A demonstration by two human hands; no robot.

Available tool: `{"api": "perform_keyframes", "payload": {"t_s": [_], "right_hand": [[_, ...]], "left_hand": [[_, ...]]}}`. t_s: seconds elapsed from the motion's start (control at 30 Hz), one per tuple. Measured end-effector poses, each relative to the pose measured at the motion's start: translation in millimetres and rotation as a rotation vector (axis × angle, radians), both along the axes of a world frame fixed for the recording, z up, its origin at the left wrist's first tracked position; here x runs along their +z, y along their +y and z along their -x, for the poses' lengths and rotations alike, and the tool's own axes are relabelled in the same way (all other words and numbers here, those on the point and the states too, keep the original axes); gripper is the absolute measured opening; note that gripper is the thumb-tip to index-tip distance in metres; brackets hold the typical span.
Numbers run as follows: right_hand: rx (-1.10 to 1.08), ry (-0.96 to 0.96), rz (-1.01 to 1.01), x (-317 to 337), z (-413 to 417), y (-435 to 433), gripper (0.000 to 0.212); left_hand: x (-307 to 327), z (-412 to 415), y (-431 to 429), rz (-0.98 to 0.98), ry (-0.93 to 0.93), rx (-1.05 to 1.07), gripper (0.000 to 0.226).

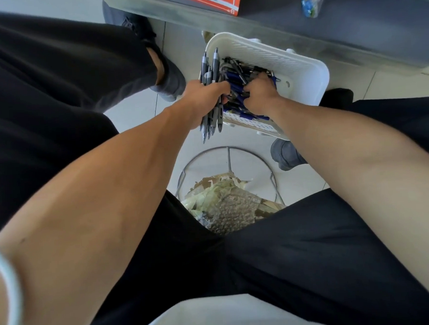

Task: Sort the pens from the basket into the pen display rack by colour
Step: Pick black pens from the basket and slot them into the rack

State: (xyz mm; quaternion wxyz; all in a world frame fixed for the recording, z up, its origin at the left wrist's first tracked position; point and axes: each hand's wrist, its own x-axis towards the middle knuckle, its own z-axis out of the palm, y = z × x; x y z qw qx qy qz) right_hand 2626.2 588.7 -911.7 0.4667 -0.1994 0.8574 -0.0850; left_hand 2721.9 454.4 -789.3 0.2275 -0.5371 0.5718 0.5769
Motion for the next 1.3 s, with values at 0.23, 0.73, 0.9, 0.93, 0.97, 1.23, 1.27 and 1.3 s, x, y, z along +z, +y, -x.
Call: {"api": "perform_keyframes", "payload": {"t_s": [0.23,0.73,0.9,0.93,0.97,1.23,1.27,1.3], "right_hand": [[-0.762,-0.492,0.200,35.4,3.5,20.7,0.026],[-0.767,-0.996,0.367,85.7,-4.0,40.1,0.029],[-0.438,-0.200,0.130,48.5,0.9,32.4,0.020],[-0.391,-0.078,0.106,39.4,3.2,30.5,0.021],[-0.371,-0.016,0.092,31.4,6.7,27.9,0.024],[-0.156,0.055,-0.063,0.5,22.1,-6.4,0.044],[-0.144,0.066,-0.083,-2.7,22.2,-7.5,0.047],[-0.132,0.075,-0.103,-5.4,22.2,-8.7,0.049]], "left_hand": [[1.9,-0.9,5.6,-0.010,0.024,0.113,0.005],[3.4,4.5,22.0,0.065,0.052,0.113,0.020],[0.7,0.5,18.8,0.049,0.017,0.087,0.013],[-0.1,0.0,17.8,0.032,0.015,0.095,0.014],[-1.4,0.3,16.5,0.007,0.020,0.101,0.015],[0.6,0.1,-2.6,-0.097,0.030,0.087,0.009],[0.5,-0.1,-3.9,-0.116,0.029,0.104,0.006],[0.8,0.0,-4.6,-0.137,0.030,0.131,0.004]]}}
